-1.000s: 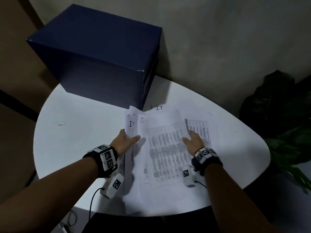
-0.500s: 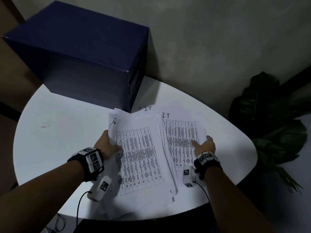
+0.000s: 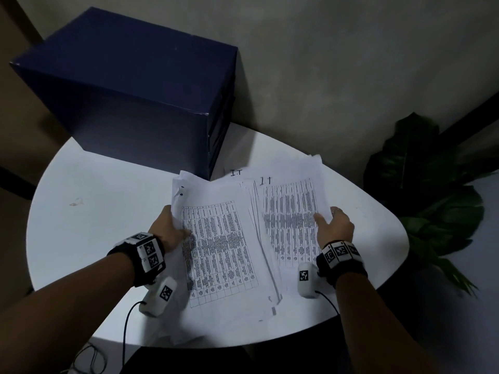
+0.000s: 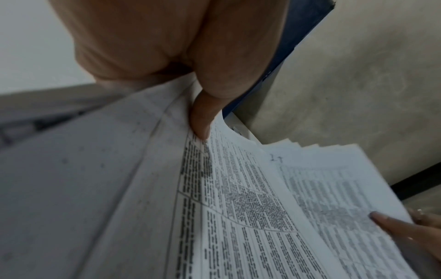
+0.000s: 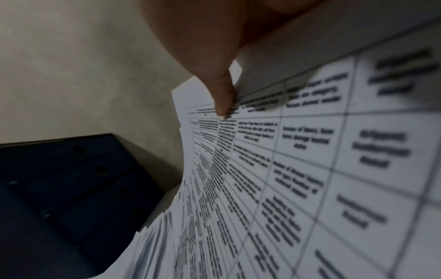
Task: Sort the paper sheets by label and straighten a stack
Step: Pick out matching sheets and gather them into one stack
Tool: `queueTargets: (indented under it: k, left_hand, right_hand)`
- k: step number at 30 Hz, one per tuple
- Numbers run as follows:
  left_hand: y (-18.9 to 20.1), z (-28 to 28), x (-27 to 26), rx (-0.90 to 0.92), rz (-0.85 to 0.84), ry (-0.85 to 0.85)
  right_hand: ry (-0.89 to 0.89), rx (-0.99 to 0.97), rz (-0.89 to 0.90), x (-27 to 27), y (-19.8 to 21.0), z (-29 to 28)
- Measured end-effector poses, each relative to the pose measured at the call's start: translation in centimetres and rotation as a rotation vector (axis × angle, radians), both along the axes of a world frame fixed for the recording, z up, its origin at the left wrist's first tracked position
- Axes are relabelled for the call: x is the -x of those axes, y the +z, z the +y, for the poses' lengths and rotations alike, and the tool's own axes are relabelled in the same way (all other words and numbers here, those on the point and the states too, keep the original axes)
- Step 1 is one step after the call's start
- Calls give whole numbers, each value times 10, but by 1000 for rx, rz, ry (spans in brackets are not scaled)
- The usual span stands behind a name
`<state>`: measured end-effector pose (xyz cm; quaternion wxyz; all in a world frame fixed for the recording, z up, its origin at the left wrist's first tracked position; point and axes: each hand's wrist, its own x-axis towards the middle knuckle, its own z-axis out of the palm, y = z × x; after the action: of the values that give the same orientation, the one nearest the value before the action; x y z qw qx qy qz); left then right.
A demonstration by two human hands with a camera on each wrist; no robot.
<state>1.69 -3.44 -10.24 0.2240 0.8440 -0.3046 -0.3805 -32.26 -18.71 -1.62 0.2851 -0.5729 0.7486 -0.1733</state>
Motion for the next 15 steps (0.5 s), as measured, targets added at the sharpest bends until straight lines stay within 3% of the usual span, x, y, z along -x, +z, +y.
queueTargets:
  k: [8, 15]
  left_hand:
    - [-1, 5, -9, -20, 2, 2]
    - [-5, 2, -17, -45, -21, -47]
  right_hand:
    - [153, 215, 196, 0, 48, 16]
    - [89, 22, 288, 12, 27, 12]
